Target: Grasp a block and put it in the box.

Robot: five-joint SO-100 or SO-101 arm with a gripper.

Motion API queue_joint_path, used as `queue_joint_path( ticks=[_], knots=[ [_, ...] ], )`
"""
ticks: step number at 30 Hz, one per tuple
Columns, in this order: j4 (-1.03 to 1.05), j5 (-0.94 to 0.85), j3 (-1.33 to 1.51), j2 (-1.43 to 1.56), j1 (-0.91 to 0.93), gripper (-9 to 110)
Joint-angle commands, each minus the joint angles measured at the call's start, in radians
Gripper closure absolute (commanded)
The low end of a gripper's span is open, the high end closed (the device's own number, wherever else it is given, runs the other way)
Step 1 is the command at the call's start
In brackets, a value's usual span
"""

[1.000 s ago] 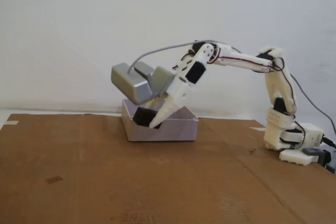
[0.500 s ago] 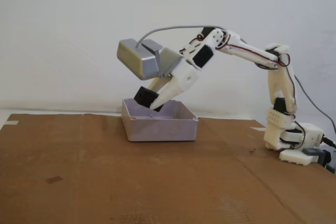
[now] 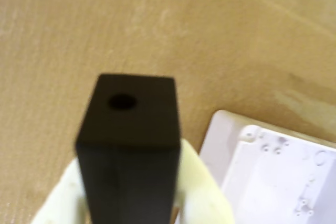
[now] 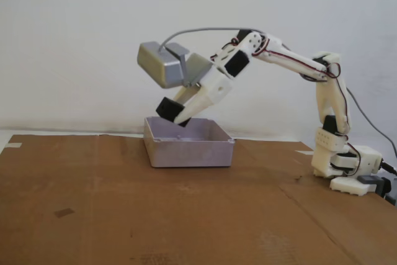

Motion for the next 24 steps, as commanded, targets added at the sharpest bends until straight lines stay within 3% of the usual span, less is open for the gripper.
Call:
queue_joint_path(
  ticks=[1, 24],
  knots=[
    [-0.031, -0.003, -0.161, 0.216, 0.037, 102],
    [-0.021, -0.003, -0.196, 0.221, 0.244, 102]
  ],
)
